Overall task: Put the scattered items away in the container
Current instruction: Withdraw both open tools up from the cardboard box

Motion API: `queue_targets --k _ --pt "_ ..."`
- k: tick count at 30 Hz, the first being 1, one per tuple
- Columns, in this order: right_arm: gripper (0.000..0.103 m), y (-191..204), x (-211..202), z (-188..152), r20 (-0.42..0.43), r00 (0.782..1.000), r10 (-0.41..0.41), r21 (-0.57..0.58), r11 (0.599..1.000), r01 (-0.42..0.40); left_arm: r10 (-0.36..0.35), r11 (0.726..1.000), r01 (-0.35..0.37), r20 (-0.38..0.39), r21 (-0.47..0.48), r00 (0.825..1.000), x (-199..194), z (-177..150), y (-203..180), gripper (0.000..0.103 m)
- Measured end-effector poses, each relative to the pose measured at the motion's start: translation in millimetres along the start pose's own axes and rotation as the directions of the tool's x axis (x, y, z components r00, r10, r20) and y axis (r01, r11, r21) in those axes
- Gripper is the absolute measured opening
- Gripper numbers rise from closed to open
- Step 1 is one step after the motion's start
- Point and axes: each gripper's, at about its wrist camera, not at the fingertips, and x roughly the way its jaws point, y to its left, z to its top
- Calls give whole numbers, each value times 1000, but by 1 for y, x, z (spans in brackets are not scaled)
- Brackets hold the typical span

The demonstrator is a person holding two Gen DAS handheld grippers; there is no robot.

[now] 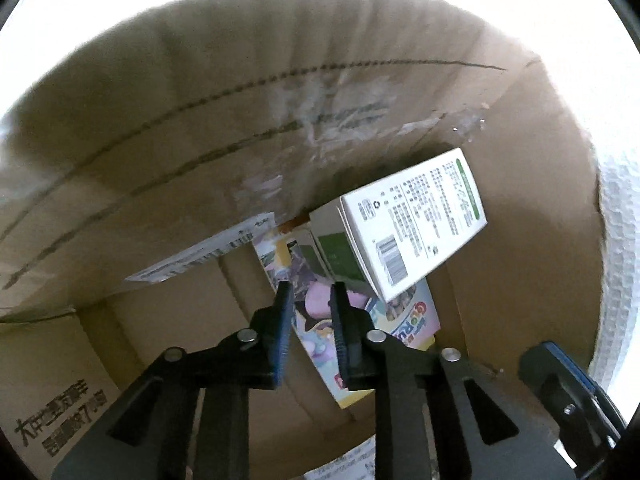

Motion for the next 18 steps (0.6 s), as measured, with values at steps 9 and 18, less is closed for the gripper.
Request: queue_targets --k 9,18 --pt "29 29 2 -8 -30 998 -58 -31 998 57 18 987 -35 106 156 994 -40 -7 8 31" --pt "28 29 55 -19 -88 995 -40 114 992 50 -71 993 67 42 93 997 -44 5 48 30"
